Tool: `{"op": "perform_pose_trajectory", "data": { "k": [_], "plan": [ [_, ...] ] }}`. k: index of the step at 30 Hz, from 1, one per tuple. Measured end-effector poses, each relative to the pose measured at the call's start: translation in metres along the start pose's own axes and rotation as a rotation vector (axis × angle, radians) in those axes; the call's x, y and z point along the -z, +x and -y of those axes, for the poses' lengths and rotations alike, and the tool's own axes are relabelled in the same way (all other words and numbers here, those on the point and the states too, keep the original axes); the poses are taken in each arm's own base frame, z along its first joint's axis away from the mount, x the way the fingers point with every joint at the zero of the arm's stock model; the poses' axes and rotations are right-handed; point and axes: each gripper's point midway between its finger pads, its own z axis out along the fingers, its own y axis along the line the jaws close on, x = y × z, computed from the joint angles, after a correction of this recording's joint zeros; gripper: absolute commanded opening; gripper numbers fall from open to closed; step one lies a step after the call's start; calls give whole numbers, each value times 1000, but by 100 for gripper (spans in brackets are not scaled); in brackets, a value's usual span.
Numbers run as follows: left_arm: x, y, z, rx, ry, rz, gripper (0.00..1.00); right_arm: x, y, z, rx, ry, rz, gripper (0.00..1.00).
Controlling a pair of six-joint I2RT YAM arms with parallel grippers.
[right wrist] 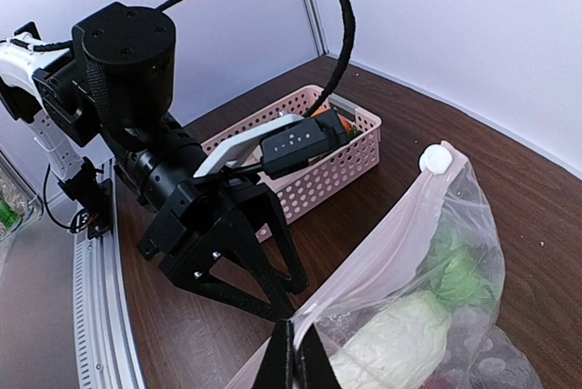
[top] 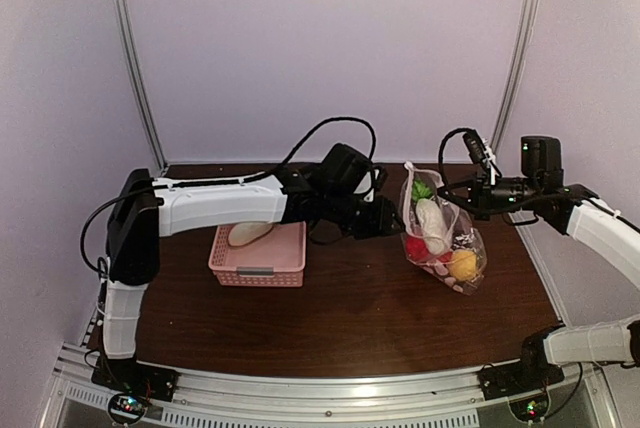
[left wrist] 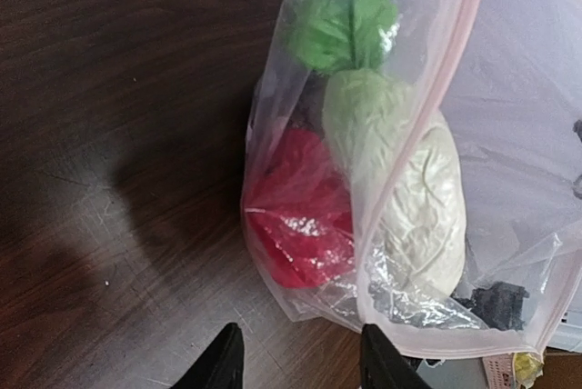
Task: Place the food in the zip-top bag and seal the zipper
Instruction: Adjust the zipper food storage bag at the center of the board.
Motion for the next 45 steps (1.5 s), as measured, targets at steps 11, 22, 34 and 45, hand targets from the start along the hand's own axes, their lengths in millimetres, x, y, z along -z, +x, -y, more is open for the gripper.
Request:
{"op": "perform_pose_trajectory", "data": {
  "k": [11,22,34,45],
  "plan": [
    [-1,-12,24,15,106,26,39,-1,7,1,-10,-1,-10,0],
    [-31,-4,12,44,106,-7,0,-1,7,3,-8,11,-12,0],
    [72,-75,103,-226,210,286,0,24,-92,41,74,240,59,0],
    [77,-75,97,-215,136,268,0,26,-70,61,13,336,17,0]
  ]
}}
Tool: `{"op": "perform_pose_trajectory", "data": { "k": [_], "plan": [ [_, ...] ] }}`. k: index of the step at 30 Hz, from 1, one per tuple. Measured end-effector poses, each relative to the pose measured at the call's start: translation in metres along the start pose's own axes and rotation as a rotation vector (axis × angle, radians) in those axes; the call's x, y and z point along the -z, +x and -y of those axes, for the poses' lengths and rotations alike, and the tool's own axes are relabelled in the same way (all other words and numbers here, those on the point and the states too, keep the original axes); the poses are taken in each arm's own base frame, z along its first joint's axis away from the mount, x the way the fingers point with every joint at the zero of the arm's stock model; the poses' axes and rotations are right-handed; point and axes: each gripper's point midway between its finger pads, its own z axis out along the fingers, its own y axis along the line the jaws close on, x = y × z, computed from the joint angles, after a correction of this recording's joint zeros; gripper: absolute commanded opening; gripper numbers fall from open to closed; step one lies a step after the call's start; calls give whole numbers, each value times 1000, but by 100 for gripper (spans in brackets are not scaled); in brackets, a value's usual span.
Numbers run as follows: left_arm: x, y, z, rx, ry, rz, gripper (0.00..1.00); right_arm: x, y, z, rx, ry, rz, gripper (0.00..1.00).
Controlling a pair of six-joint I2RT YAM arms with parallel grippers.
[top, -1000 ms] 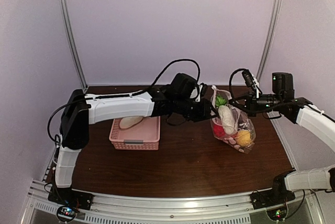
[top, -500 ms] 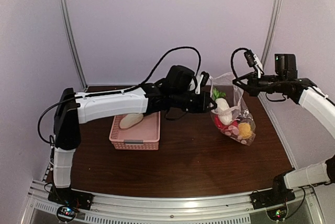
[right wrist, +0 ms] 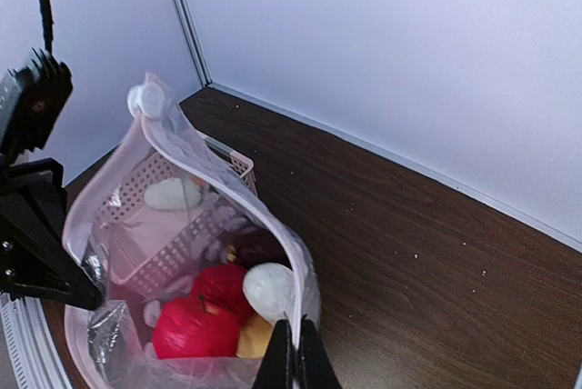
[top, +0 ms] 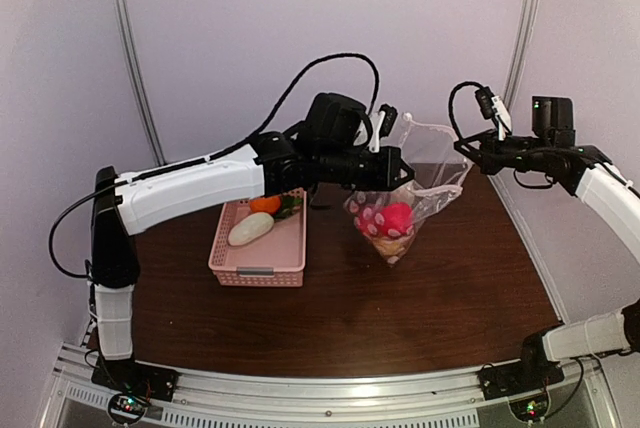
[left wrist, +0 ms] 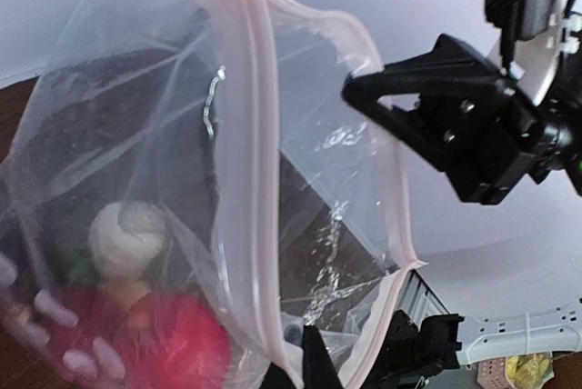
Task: Place the food in the zip-top bag and seal the zipper
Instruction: Adjust the zipper food storage bag at the center of the board.
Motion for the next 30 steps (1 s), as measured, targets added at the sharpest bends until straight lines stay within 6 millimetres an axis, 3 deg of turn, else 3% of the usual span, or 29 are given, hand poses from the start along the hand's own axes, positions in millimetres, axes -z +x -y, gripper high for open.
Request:
{"op": "perform_pose_trajectory", "data": {
  "k": [4,8,12,15,17,19,21,24,26,28,30],
  "plan": [
    [-14,18,-32,23,-73,-71,0,0,-3,-1,-14,-8,-1,0],
    [-19,11,-61,43,-115,-71,0,-1,-15,2,-9,2,16,0],
    [-28,-16,-56,74,-22,-25,0,-2,-37,14,10,51,37,0],
    [-31,-17,-52,102,33,-21,5,-1,-39,12,11,52,55,0],
    [-35,-5,-50,117,62,-36,18,-2,-29,9,2,32,57,0],
    [-38,20,-55,135,62,-79,39,-5,-11,6,-13,12,37,0],
    [-38,57,-64,153,40,-152,52,-11,13,4,-39,-13,-1,0],
    [-28,106,-76,158,-4,-248,61,-19,40,-3,-68,-56,-46,0],
    [-14,128,-81,137,-33,-283,68,-24,51,-10,-75,-95,-58,0],
    [8,138,-85,95,-80,-291,74,-26,59,-17,-77,-129,-62,0],
    [33,130,-90,32,-145,-262,74,-27,64,-22,-75,-156,-60,0]
  ]
}}
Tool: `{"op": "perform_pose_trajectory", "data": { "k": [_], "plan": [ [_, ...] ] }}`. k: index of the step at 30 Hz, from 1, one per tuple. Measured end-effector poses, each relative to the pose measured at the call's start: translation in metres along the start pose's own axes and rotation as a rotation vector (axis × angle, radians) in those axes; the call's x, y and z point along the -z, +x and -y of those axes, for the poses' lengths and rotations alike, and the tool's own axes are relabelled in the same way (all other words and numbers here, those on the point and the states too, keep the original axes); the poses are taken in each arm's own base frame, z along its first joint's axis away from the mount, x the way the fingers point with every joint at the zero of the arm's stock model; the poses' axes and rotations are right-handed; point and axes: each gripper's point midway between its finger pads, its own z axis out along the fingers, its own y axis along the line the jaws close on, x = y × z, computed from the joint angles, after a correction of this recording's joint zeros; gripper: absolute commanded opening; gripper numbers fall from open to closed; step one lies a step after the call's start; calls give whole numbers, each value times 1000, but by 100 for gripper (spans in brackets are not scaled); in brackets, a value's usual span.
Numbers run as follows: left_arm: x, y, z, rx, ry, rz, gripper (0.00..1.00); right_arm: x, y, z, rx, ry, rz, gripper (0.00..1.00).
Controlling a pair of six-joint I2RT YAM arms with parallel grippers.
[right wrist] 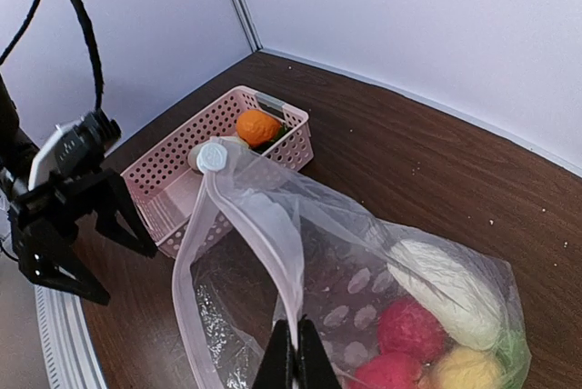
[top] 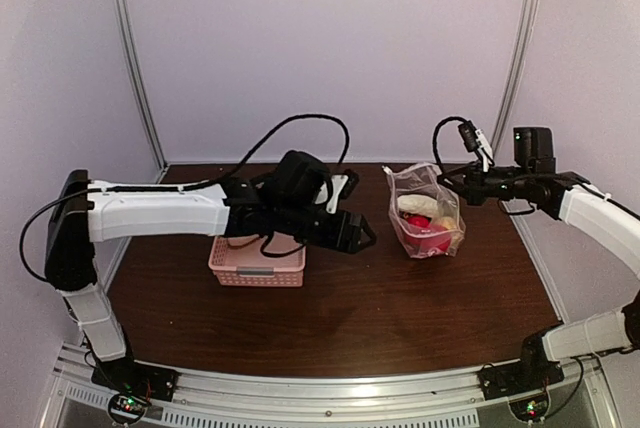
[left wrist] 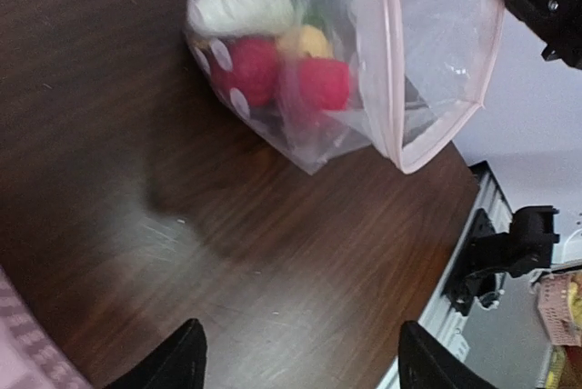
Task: Place the food in the zip-top bag and seal the zipper
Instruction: Adjust the zipper food storage bag at the center of the board, then pick up the fake vegetable from the bin.
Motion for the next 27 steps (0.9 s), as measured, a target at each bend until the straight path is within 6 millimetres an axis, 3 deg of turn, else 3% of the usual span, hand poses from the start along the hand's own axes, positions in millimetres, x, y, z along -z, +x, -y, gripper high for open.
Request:
{"op": "perform_pose_trajectory", "data": {
  "k": [4,7,10,14,19,23,27],
  "plan": [
    [56,-36,-25,-69,-160,119,74,2,5,-7,18,-22,19,0],
    [92,-60,-75,-60,-318,168,74,5,8,-10,41,-23,29,0],
    [111,-60,-134,-38,-475,133,75,6,8,-11,56,-22,32,0],
    [123,-40,-188,-36,-623,16,78,6,8,-11,67,-22,32,0],
    [130,-25,-230,-74,-728,-109,83,5,11,-10,70,-23,28,0],
    [119,-24,-260,-113,-785,-205,83,5,11,-11,75,-24,29,0],
    [103,-8,-288,-158,-808,-321,83,6,10,-11,80,-24,31,0]
  ]
}}
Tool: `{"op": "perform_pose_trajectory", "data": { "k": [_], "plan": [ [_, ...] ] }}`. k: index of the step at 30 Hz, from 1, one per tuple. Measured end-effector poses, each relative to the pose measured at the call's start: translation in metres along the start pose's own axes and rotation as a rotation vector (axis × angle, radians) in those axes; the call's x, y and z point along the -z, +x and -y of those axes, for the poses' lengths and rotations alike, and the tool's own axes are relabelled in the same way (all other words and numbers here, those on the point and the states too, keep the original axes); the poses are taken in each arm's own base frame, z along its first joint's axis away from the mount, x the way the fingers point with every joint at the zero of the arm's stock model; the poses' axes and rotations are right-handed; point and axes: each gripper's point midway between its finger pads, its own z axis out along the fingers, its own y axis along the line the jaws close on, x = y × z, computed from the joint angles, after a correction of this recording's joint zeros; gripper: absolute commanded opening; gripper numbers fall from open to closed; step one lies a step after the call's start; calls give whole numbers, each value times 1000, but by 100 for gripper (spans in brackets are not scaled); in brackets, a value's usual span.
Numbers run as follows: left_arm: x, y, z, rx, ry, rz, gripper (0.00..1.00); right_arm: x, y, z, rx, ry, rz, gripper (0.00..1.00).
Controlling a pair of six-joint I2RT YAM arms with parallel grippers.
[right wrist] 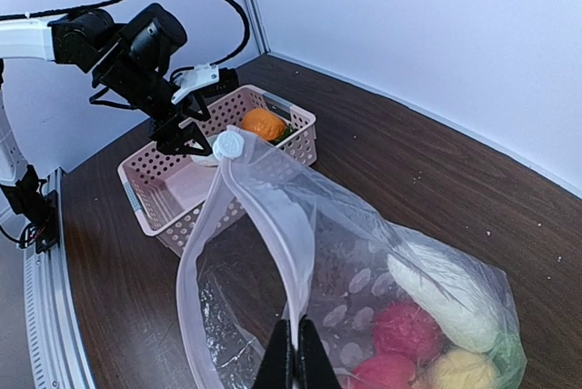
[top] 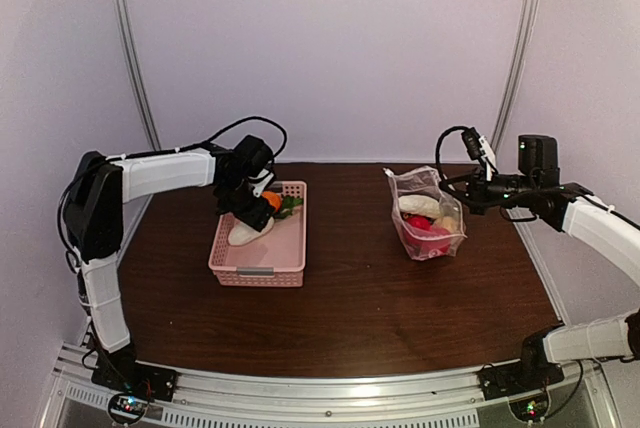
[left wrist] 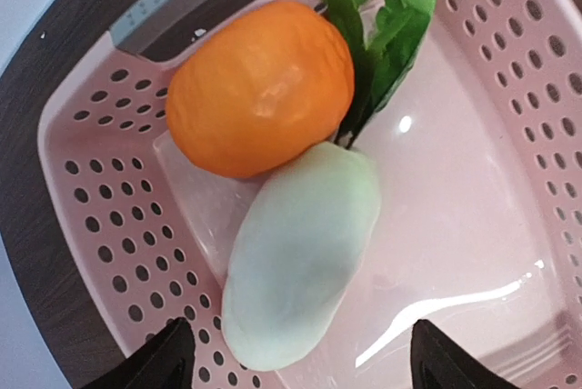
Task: Place the food in the zip-top bag and seal the zipper
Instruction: Pick up the fake vegetable from the bin.
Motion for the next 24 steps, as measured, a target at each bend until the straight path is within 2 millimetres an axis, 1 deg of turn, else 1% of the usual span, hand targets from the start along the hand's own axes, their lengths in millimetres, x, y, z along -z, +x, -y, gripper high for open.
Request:
{"op": "perform_pose_trajectory", "data": {
  "k": [3,5,10,15,19,24],
  "plan": [
    [-20,8,-3,-45,-6,-56,81,1,-1,-1,4,0,3,0],
    [-29,10,-7,-57,-10,-76,79,2,-2,-1,5,1,6,0],
    [-39,11,-17,-73,-8,-93,75,2,-2,-2,6,1,6,0],
    [-48,16,-12,-102,17,-114,73,2,-2,-2,9,1,4,0],
    [-54,19,-6,-127,44,-125,67,2,-2,-2,20,0,4,0],
    [-57,18,-4,-131,55,-126,53,2,-2,-2,22,0,4,0]
  ]
}}
